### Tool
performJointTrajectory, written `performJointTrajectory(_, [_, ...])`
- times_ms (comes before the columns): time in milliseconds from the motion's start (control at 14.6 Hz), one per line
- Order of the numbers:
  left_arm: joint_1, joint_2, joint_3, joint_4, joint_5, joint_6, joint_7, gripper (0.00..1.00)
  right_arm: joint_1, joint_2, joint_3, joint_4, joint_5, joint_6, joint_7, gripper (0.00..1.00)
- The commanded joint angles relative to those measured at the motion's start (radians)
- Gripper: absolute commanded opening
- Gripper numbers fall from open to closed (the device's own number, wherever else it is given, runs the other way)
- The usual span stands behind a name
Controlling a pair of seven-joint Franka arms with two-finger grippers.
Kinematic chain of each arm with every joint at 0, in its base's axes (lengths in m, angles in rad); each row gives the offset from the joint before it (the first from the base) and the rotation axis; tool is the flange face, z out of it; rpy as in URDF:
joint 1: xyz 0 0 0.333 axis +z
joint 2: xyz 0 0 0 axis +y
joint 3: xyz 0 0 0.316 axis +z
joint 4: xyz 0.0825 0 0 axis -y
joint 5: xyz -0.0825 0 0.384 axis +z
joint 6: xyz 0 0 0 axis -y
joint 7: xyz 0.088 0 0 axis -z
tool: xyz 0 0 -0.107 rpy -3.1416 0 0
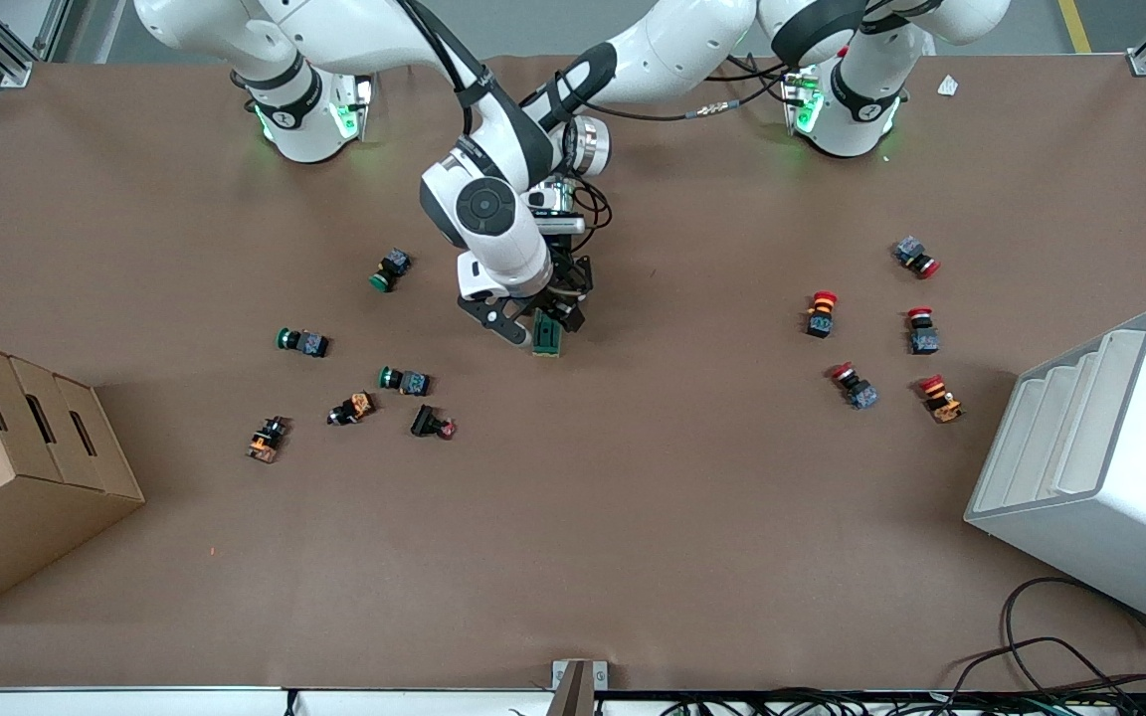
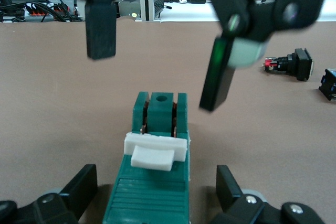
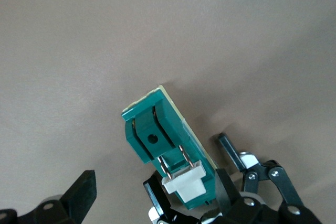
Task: Close load switch with both arms
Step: 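Push the white lever upward with the right gripper fingers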
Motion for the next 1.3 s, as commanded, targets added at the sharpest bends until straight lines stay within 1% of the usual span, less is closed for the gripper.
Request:
performJointTrajectory(0, [-0.007, 0.056, 0.006, 0.018, 0.007, 0.011, -0.026, 0.99, 0.028, 0.000, -0.011, -0.015, 0.018, 0.019, 0.039, 1.00])
performJointTrajectory(478, [-0.019, 0.065, 0.006, 0.019, 0.007, 0.005, -0.026, 0.99, 0.052, 0.027, -0.011, -0.015, 0.018, 0.043, 0.079, 1.00])
performJointTrajectory(1024, [-0.019, 0.070, 0.006, 0.021, 0.007, 0.005, -0.029, 0.99, 0.057, 0.061, -0.009, -0.014, 0.018, 0.092, 0.081, 1.00])
performJointTrajectory(1229, [-0.019, 0.068, 0.007, 0.021, 0.007, 0.005, -0.028, 0.99, 0.054, 0.061, -0.009, -0.005, 0.018, 0.089, 0.104, 1.00])
